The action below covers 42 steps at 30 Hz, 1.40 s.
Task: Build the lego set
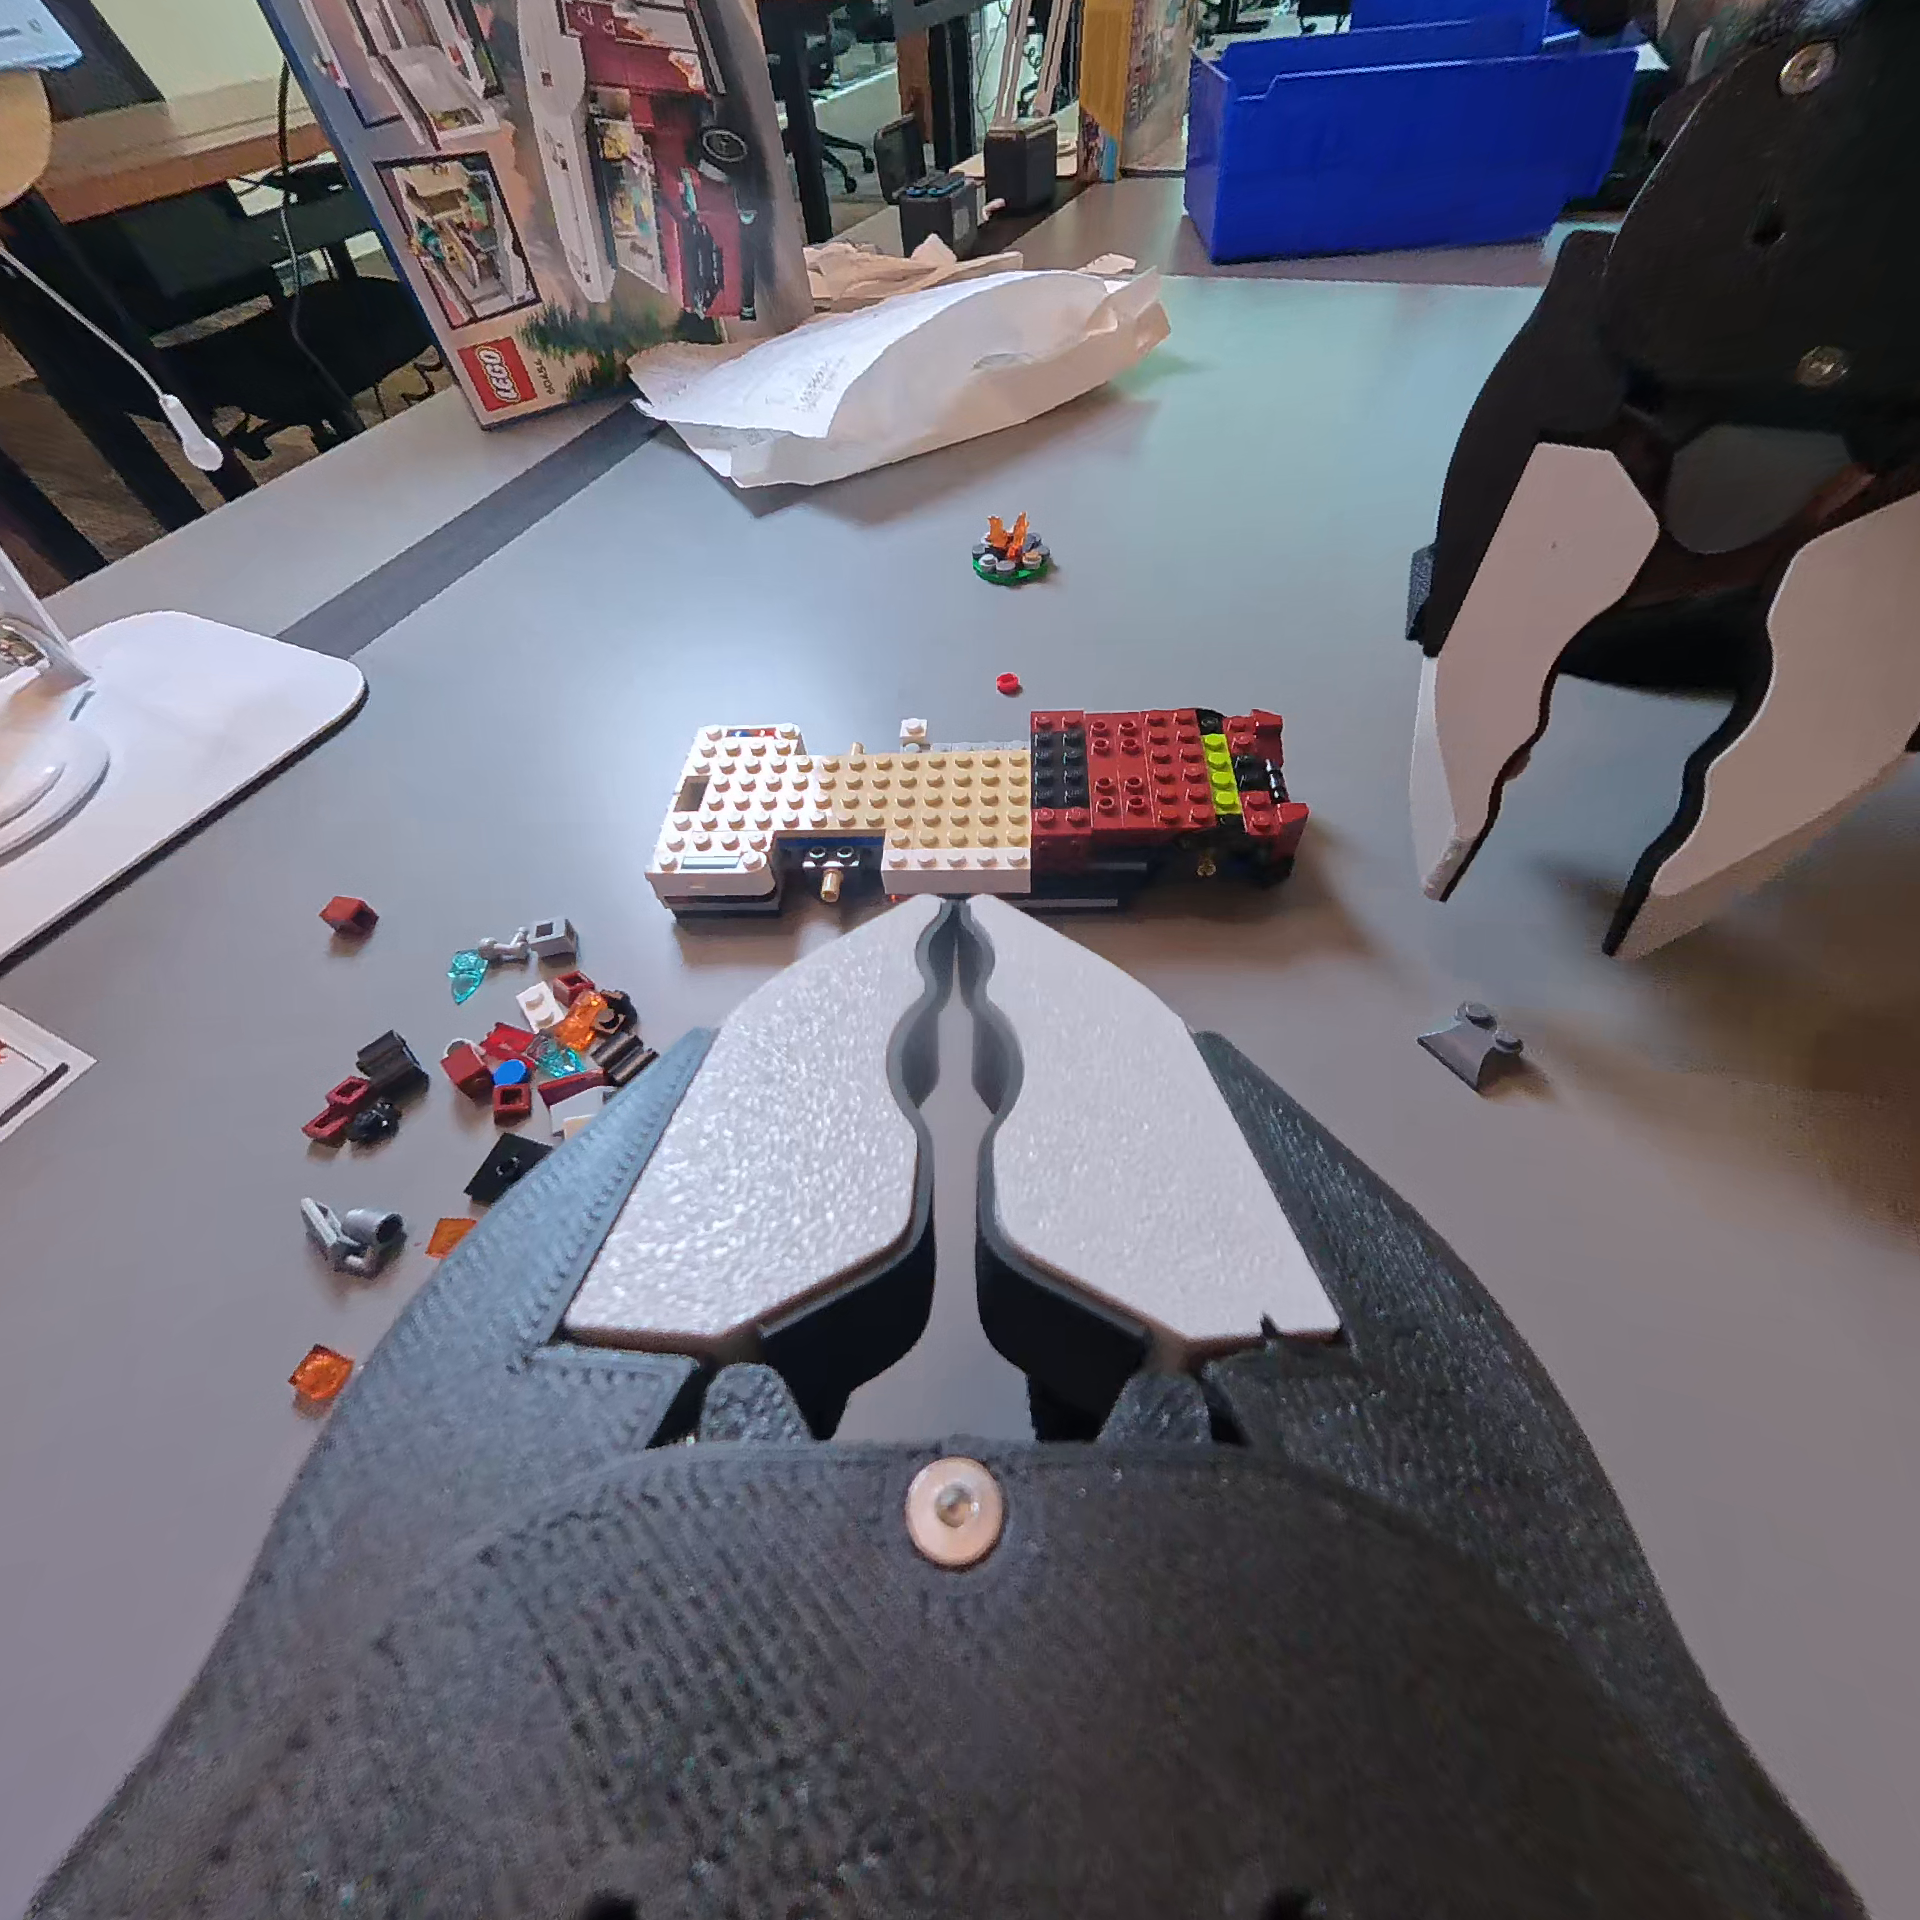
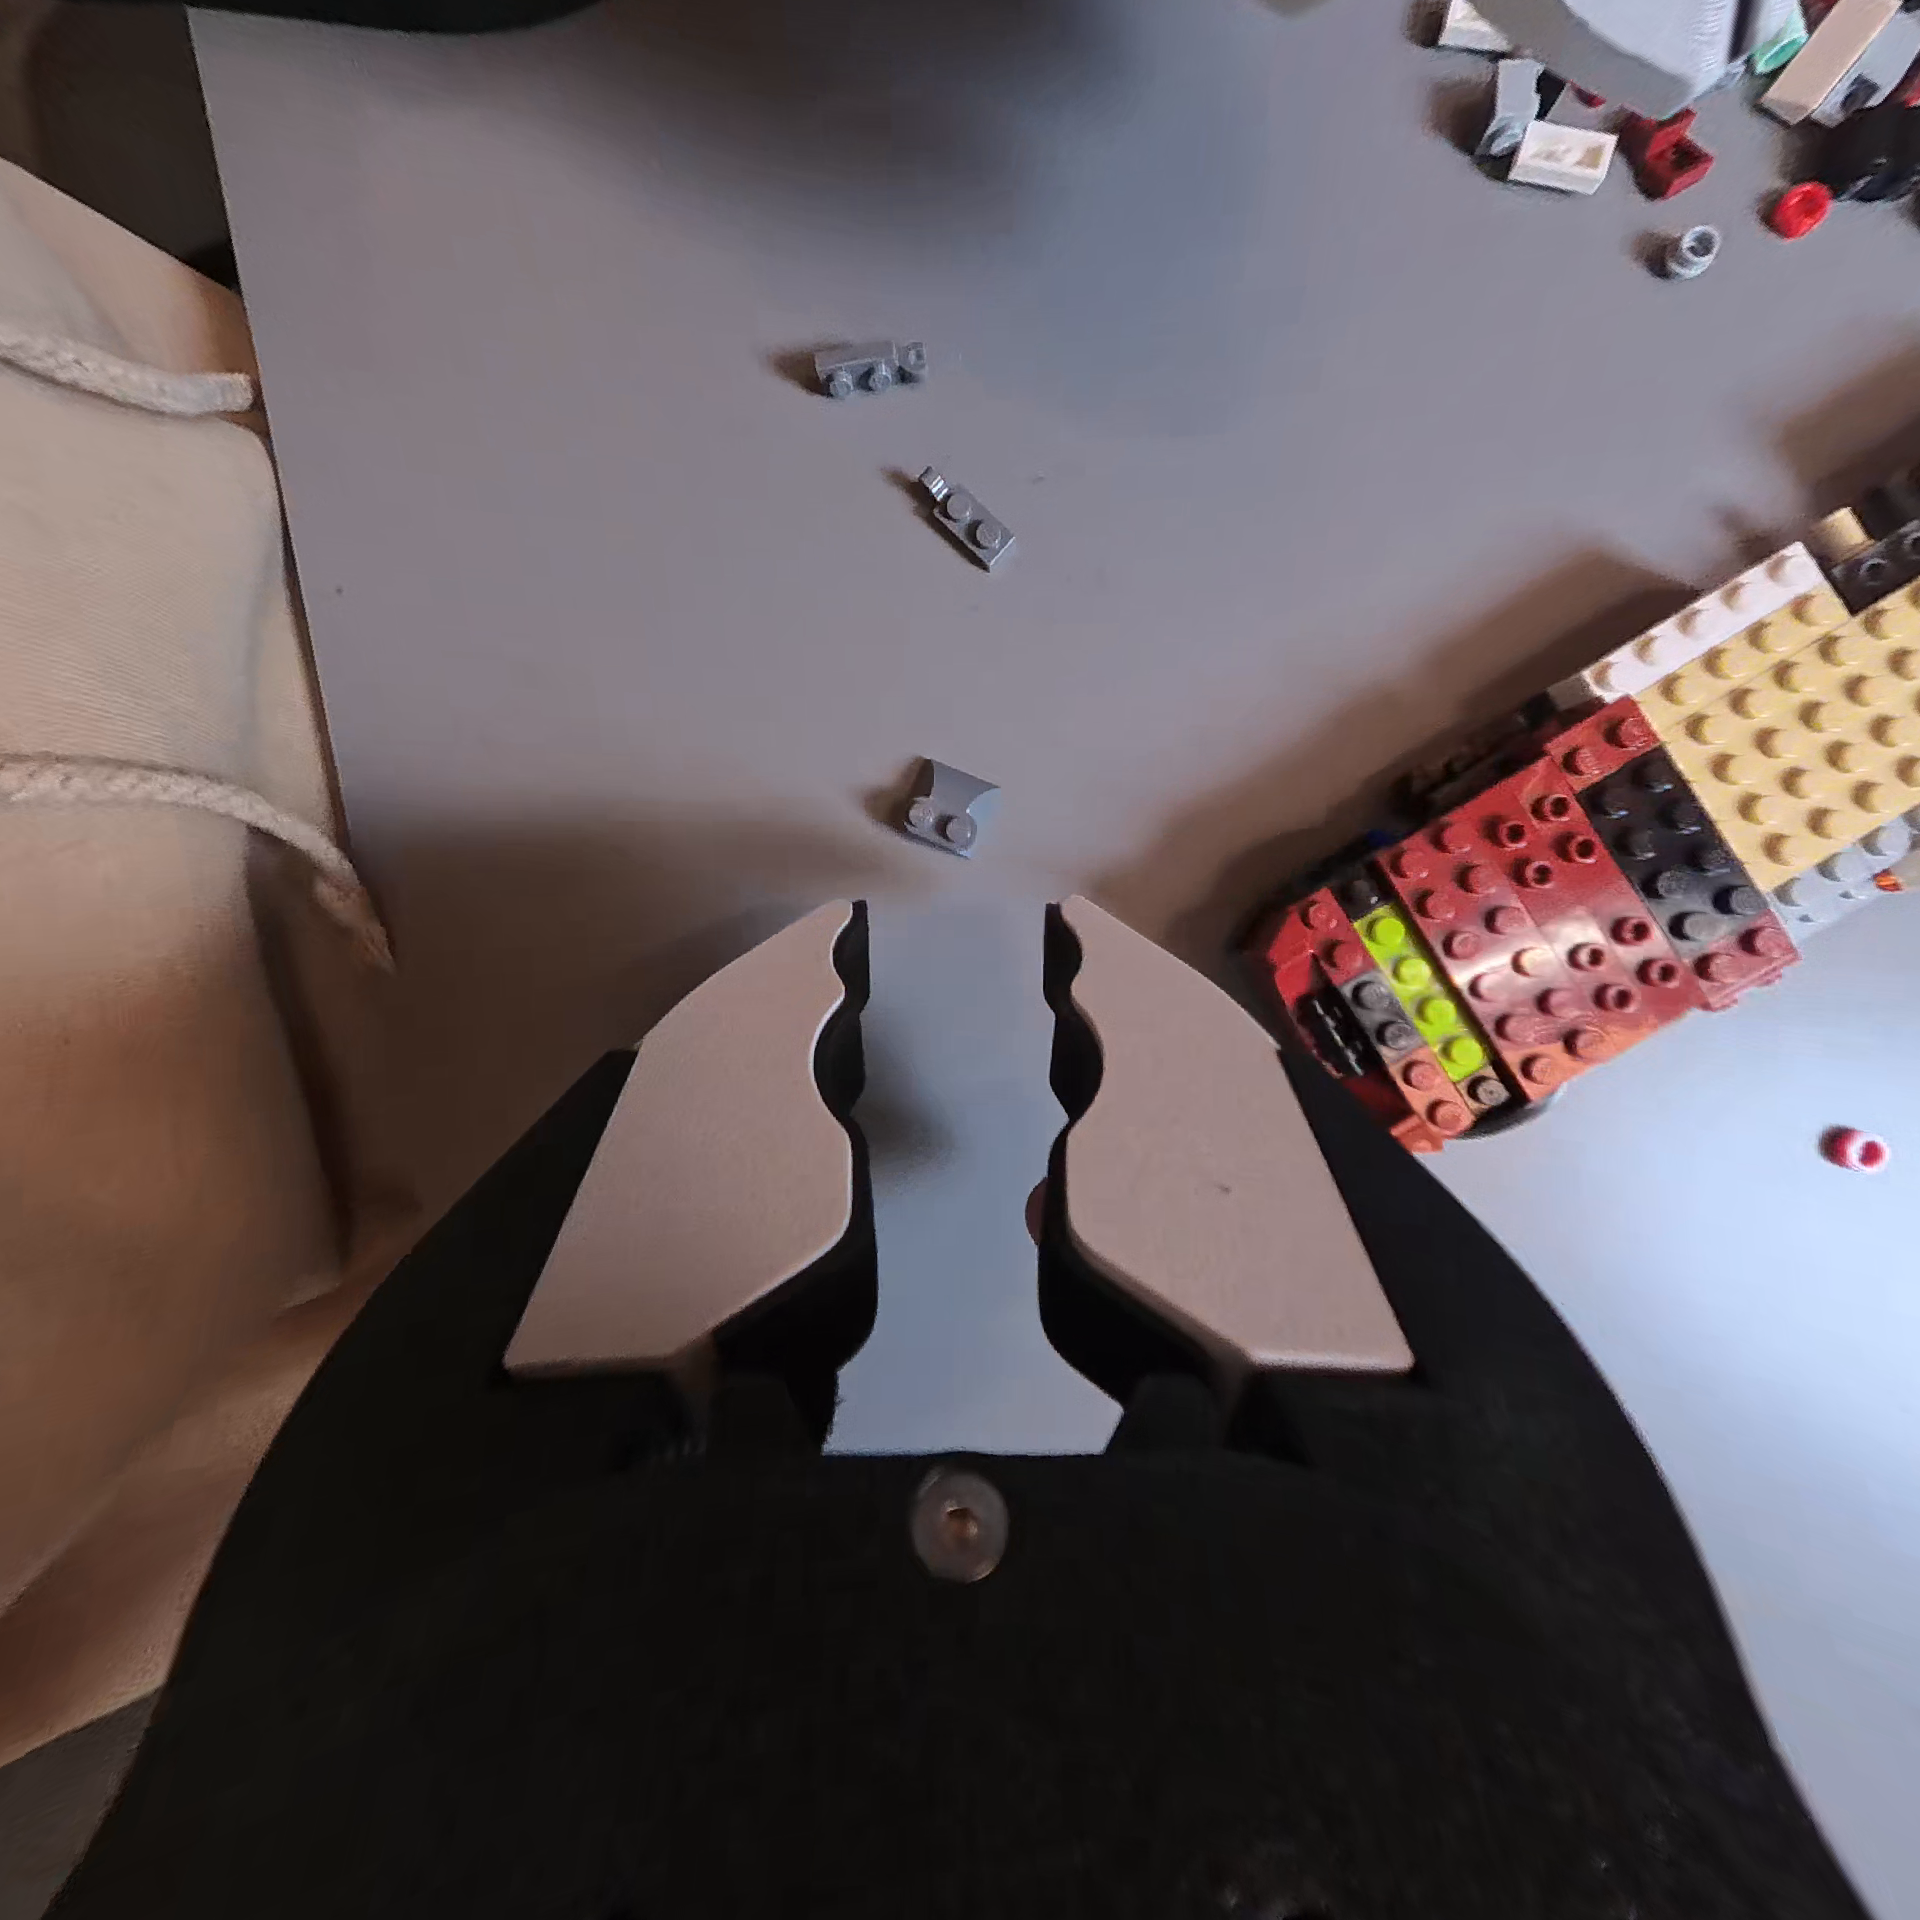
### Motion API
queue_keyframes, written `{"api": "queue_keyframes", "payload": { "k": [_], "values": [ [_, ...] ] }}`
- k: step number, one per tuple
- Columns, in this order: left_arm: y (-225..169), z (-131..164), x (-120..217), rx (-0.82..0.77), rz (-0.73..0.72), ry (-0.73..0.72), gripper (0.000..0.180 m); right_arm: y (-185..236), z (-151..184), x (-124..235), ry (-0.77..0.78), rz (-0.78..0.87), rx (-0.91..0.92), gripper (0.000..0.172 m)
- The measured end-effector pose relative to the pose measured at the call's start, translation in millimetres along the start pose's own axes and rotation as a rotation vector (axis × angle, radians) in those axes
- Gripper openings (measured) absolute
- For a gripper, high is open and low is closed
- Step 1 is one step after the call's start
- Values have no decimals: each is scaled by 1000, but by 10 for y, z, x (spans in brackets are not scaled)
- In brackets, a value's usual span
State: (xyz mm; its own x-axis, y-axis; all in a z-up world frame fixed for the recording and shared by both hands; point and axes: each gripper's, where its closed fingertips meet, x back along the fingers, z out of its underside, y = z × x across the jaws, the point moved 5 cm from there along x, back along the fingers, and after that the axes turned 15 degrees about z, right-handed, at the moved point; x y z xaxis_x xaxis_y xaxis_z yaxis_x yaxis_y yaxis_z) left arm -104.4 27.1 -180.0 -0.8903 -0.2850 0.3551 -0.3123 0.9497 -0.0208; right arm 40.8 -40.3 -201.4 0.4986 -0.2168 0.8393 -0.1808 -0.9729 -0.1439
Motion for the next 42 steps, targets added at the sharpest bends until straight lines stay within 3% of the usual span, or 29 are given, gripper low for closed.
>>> {"api": "queue_keyframes", "payload": {
  "k": [7,10,15,17,25,32,42],
  "values": [
    [-3,37,-14,-36,-7,41,0,89,-109,-190,60,16,23,31],
    [-10,44,-20,-52,-7,56,0,116,-126,-223,71,-15,105,17],
    [-19,67,-41,-63,3,75,0,31,-16,-97,51,-66,563,14],
    [-22,76,-47,-63,8,80,0,-55,15,-17,62,-51,629,14],
    [-26,93,-58,-67,20,94,0,-208,271,151,90,-34,327,25],
    [-41,112,-79,-64,35,105,0,-27,434,256,106,-65,34,27],
    [-96,151,-128,-76,52,134,0,-9,410,113,82,-10,43,23]
  ]
}}
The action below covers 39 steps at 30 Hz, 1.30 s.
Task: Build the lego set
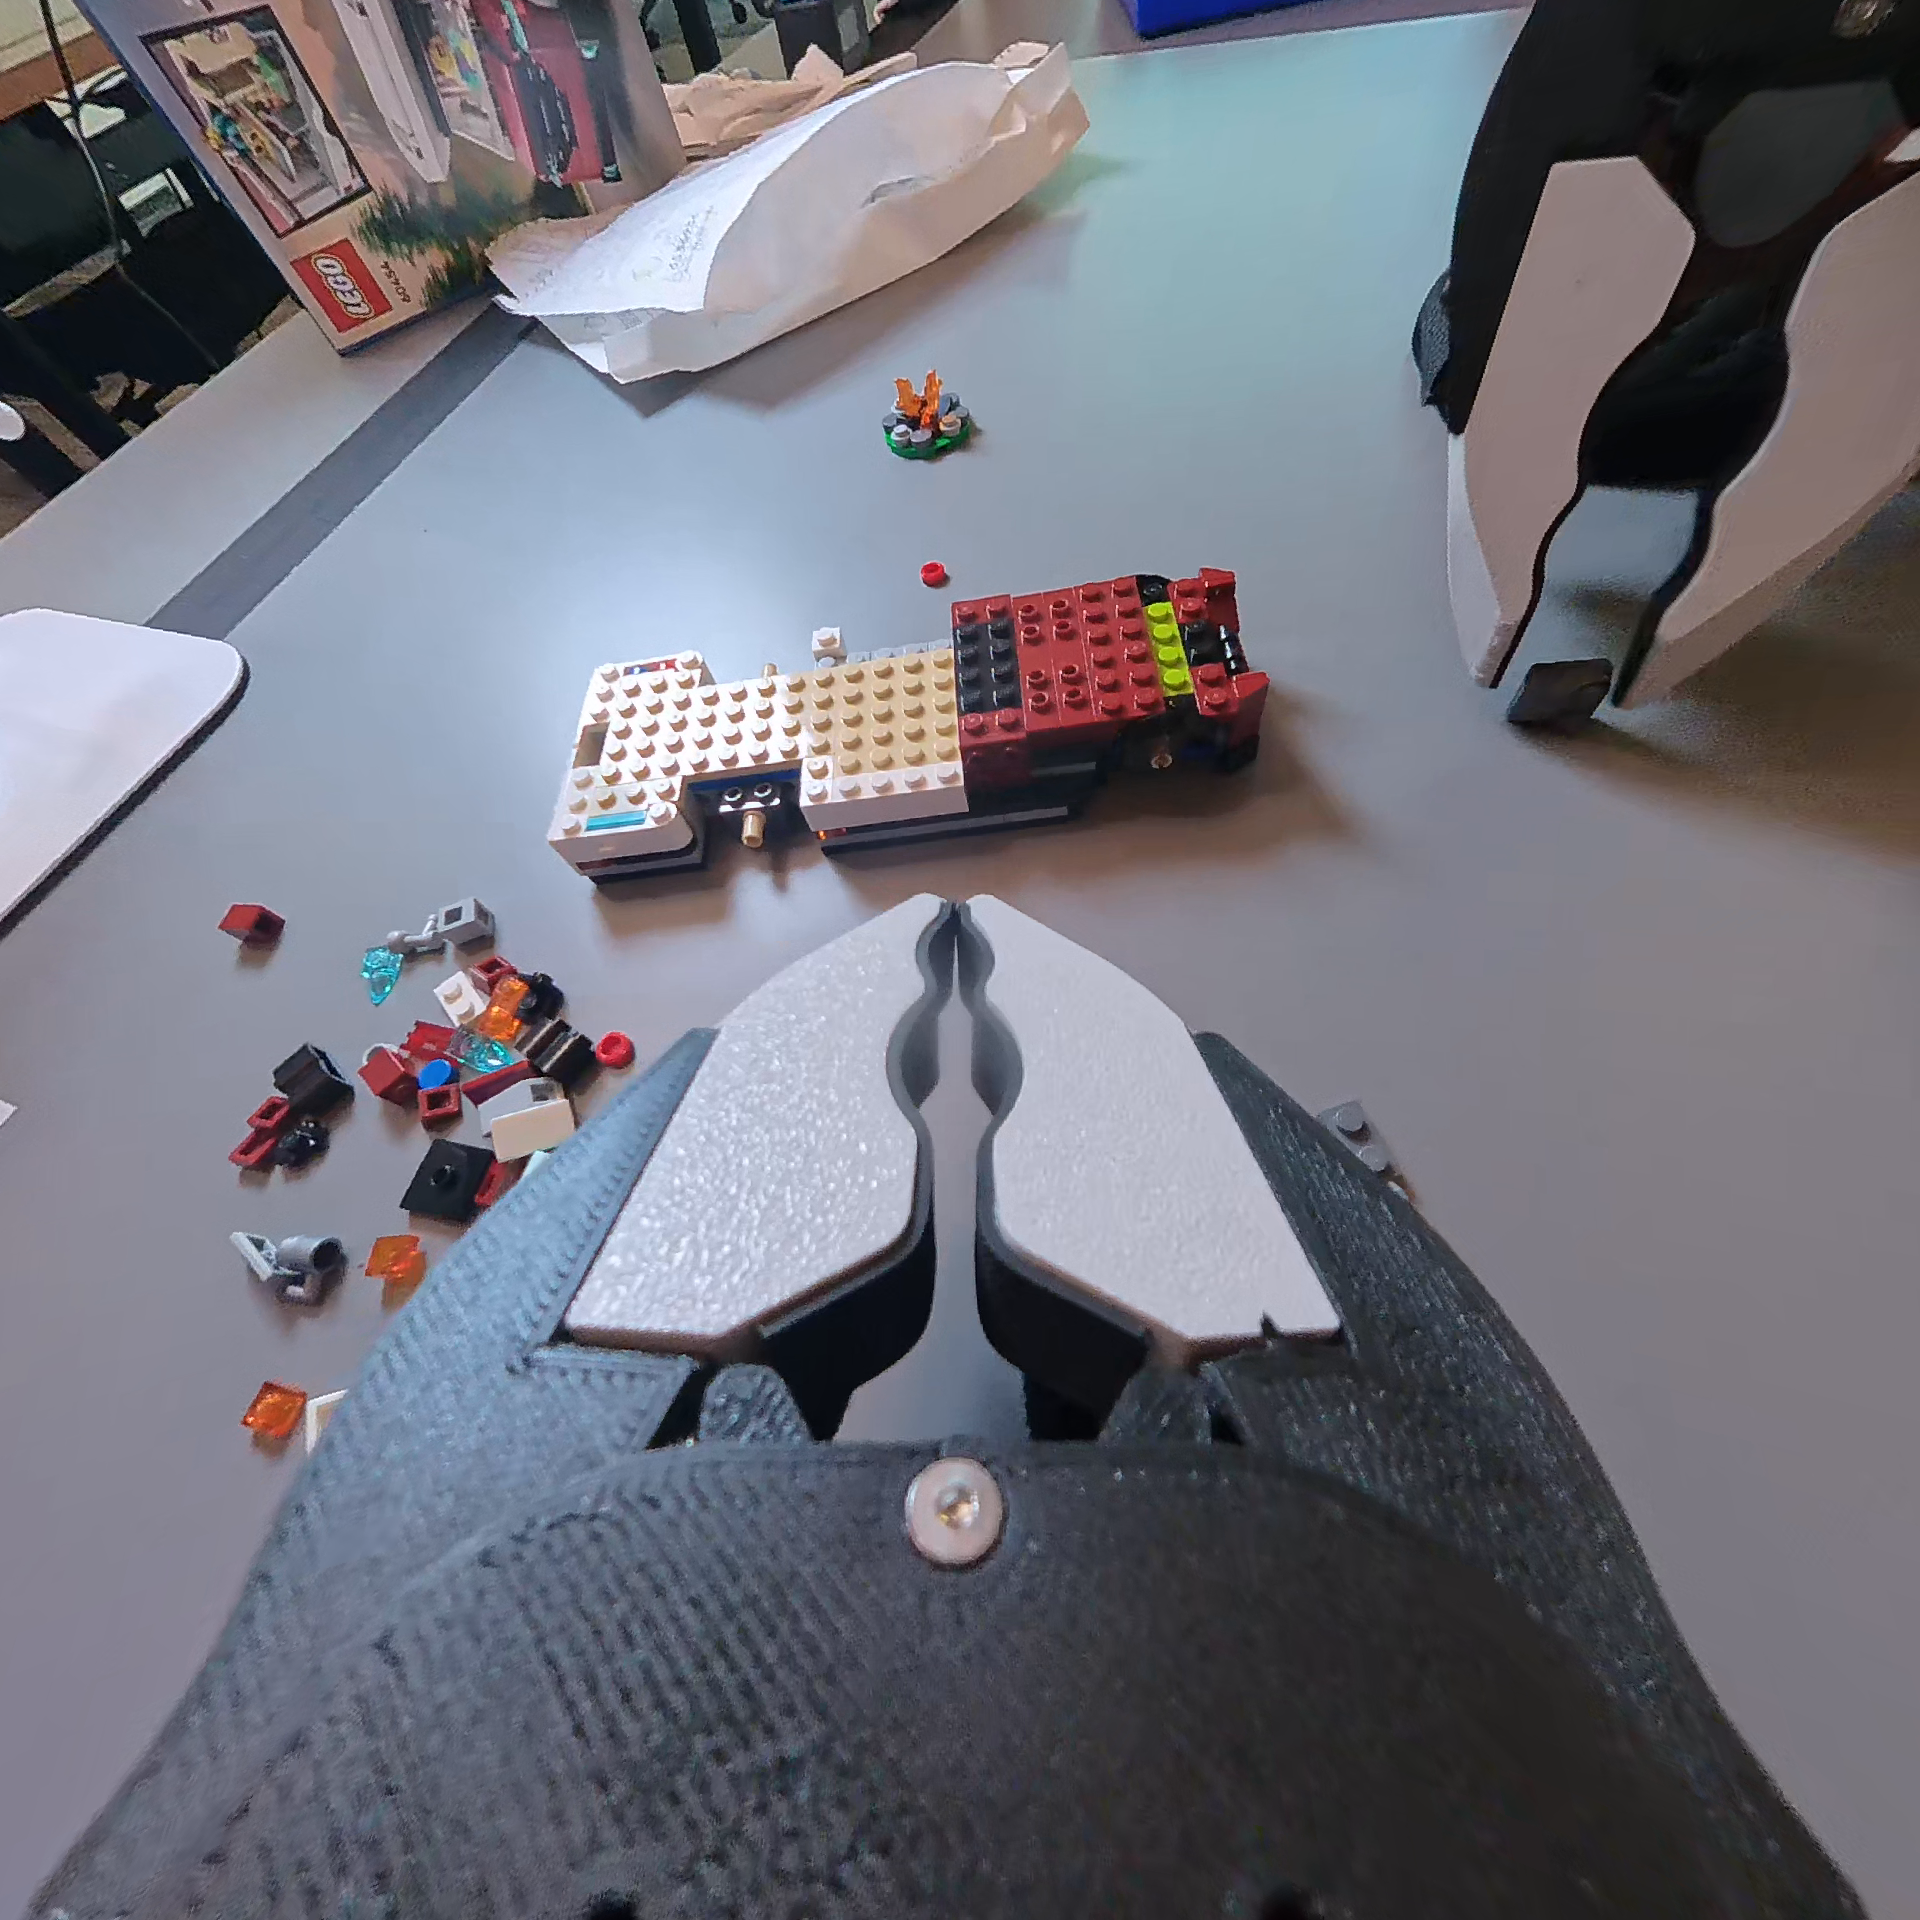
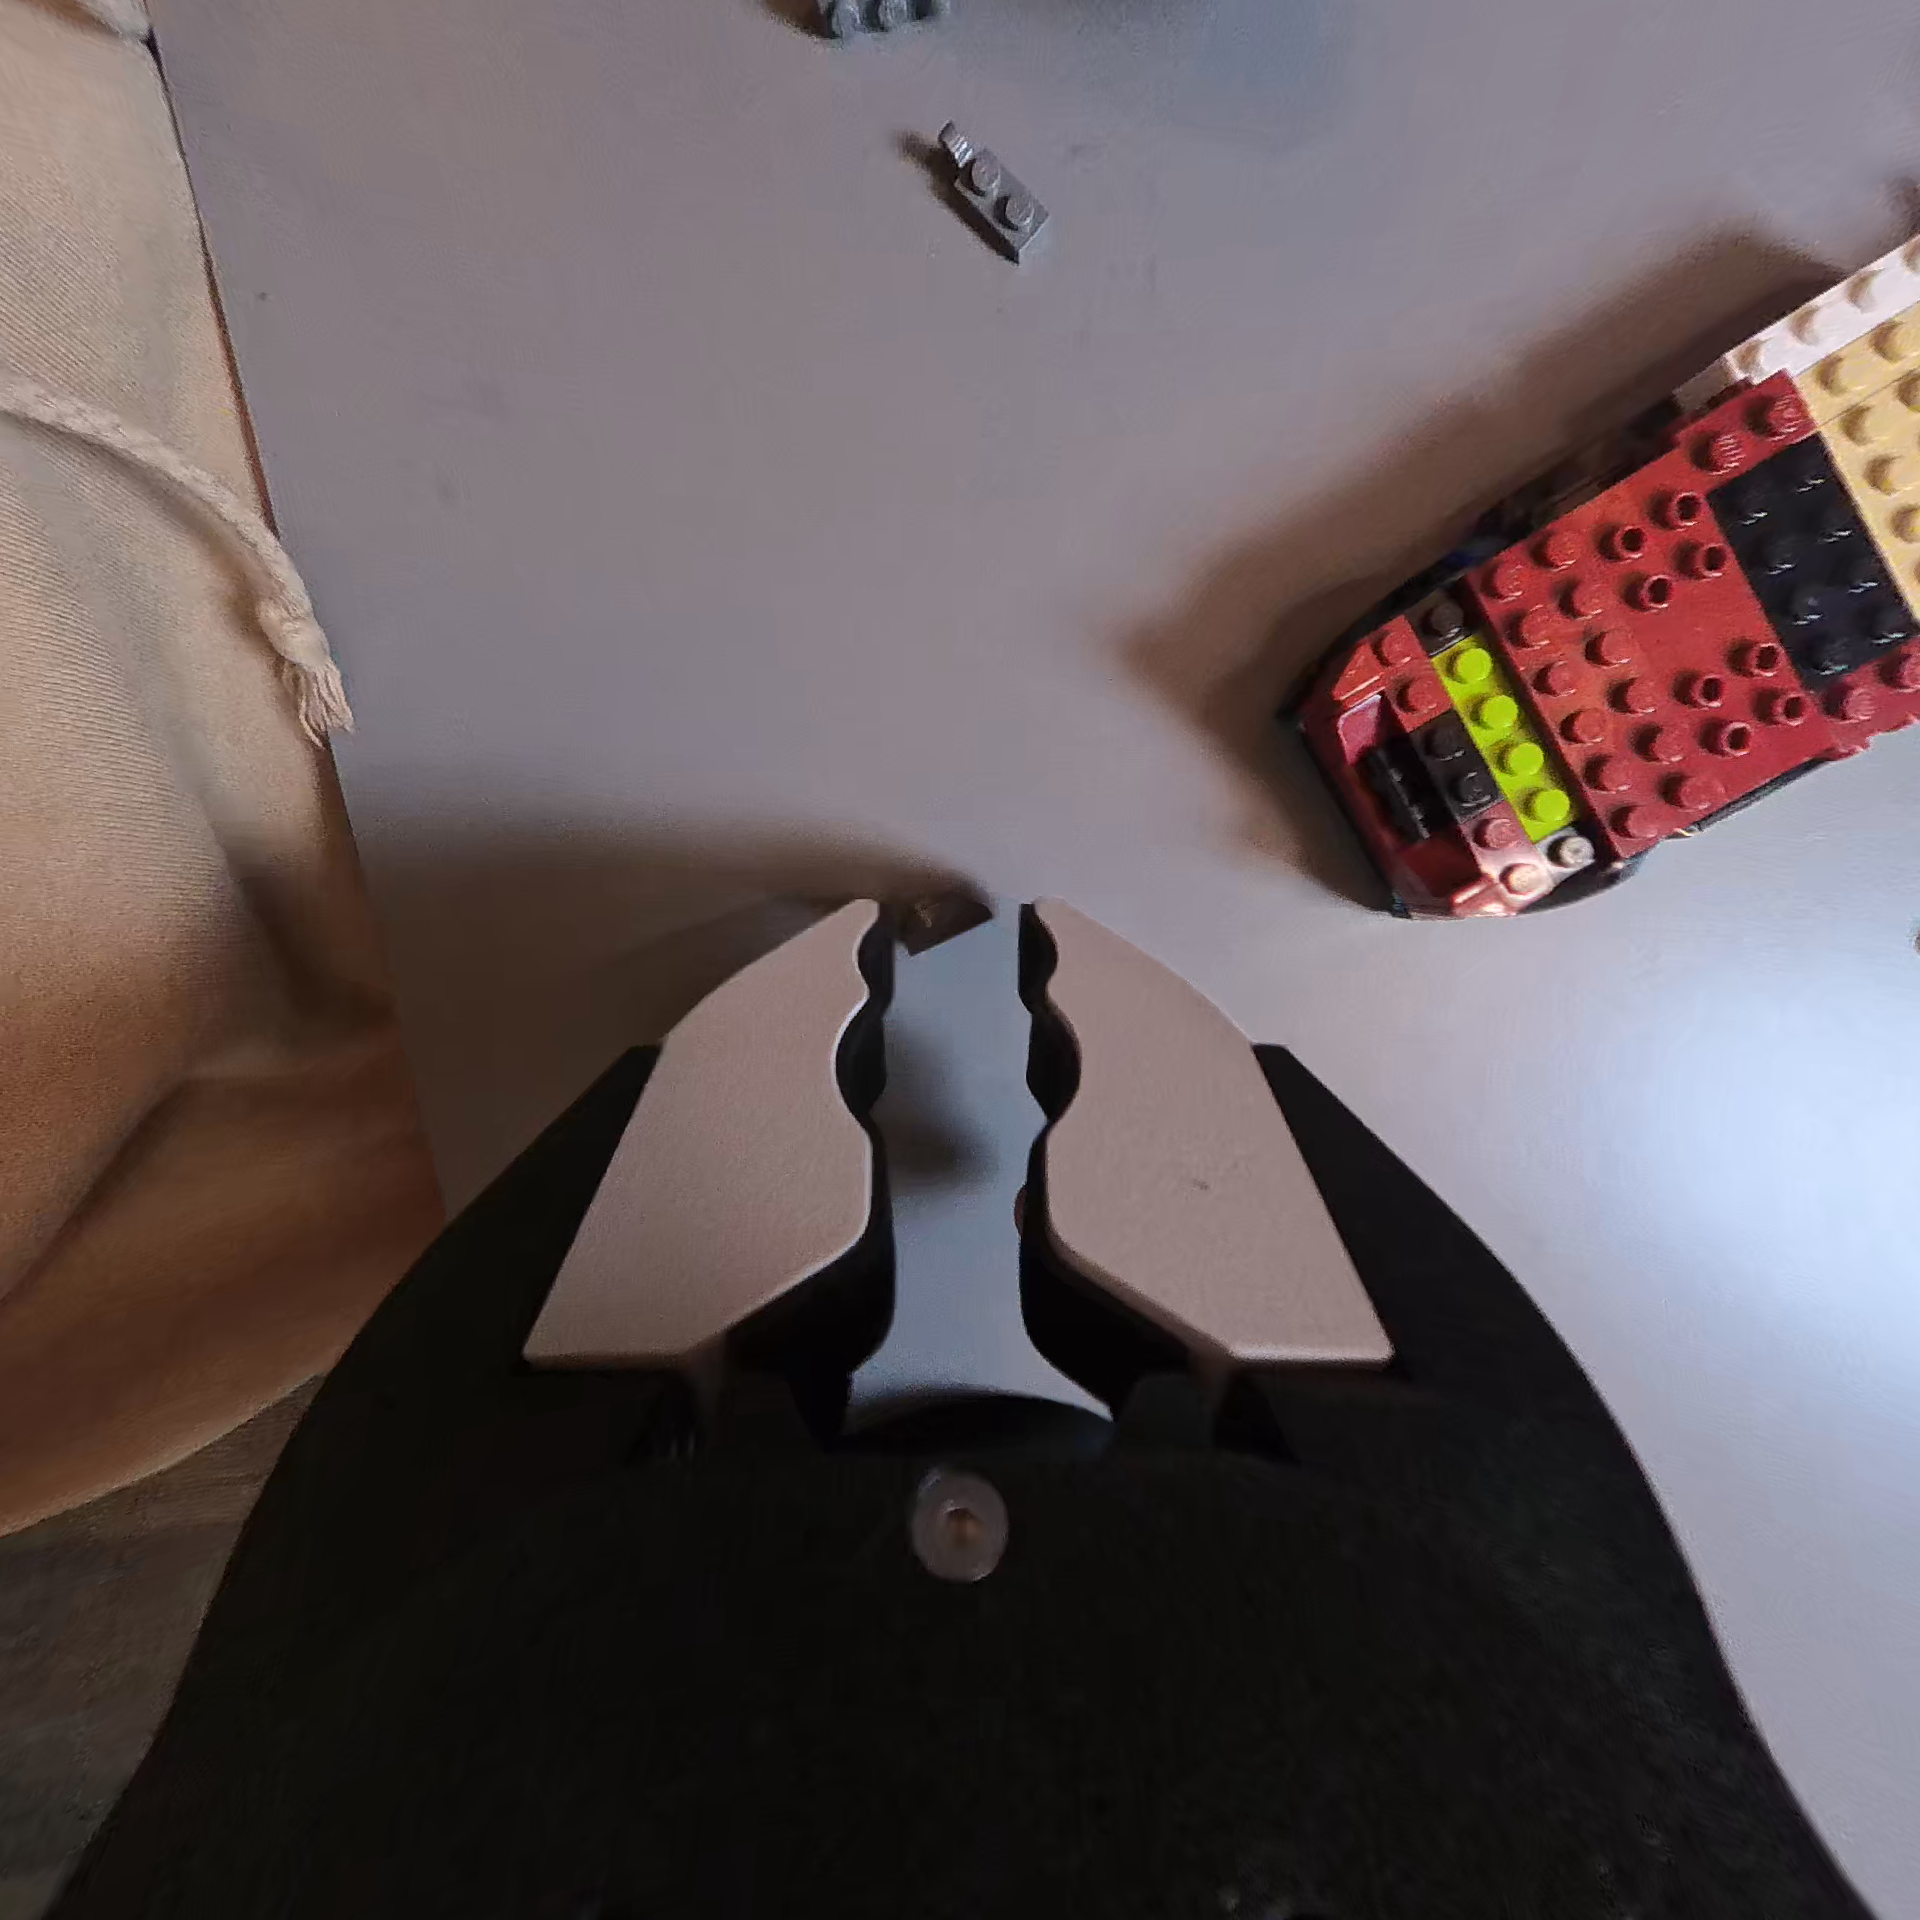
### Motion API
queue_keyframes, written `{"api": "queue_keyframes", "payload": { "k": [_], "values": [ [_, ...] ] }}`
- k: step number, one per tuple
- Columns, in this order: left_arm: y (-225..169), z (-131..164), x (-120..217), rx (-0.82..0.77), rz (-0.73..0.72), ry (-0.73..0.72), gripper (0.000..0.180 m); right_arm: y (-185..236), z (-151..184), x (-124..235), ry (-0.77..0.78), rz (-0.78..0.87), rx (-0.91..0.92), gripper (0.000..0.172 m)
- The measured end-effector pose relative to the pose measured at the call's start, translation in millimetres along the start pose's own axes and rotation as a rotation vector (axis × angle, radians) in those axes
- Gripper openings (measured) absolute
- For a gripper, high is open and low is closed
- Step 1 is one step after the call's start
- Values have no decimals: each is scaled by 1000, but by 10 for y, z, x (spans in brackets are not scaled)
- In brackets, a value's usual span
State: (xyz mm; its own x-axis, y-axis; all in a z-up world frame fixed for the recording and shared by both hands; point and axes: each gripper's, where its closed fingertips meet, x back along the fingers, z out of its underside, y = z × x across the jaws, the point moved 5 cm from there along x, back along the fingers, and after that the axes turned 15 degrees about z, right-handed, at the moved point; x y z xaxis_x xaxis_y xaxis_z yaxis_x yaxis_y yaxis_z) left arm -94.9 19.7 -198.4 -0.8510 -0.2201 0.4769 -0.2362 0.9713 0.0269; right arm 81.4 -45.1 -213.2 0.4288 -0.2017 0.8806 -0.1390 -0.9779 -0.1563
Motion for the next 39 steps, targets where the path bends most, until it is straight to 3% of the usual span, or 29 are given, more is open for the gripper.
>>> {"api": "queue_keyframes", "payload": {
  "k": [4,8,12,20,22,32,35,39],
  "values": [
    [-177,-90,-37,2,135,-58,4,4,-55,32,-70,-49,67,17],
    [-515,-213,-118,112,428,-140,18,15,-363,220,-355,-86,130,17],
    [-657,-322,-146,235,587,-233,24,-10,-678,424,-565,1,252,17],
    [-749,-485,28,325,809,-410,14,-11,-891,541,-667,-40,334,17],
    [-757,-536,76,350,854,-464,19,-17,-894,552,-675,-46,344,17],
    [-687,-530,45,406,809,-482,9,-105,-913,525,-676,8,310,17],
    [-498,-558,105,444,697,-575,7,-310,-925,518,-682,131,175,17],
    [-326,-594,199,436,539,-675,7,-431,-919,489,-719,166,-57,20]
  ]
}}
